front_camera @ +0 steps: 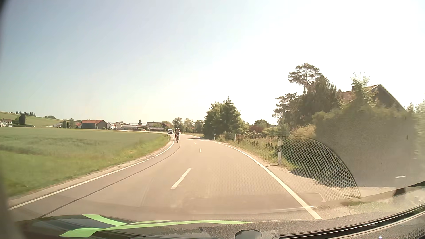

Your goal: Follow the waypoints while adhering to traffic rules and regulations

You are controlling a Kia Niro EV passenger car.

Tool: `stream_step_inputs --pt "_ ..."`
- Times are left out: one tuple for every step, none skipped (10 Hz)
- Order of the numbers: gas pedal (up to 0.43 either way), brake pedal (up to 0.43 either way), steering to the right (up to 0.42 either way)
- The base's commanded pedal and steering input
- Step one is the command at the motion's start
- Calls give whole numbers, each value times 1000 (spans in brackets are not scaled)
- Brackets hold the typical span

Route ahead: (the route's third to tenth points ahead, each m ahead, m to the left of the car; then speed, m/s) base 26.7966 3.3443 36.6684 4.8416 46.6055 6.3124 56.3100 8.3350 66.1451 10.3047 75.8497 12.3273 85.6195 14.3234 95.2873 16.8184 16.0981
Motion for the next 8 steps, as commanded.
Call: stream_step_inputs --pt "150 0 -22" --pt "150 0 -23" --pt "157 0 -24" --pt "157 0 -23" --pt "169 0 -24" --pt "169 0 -25" --pt "169 0 -26" --pt "177 0 -26"
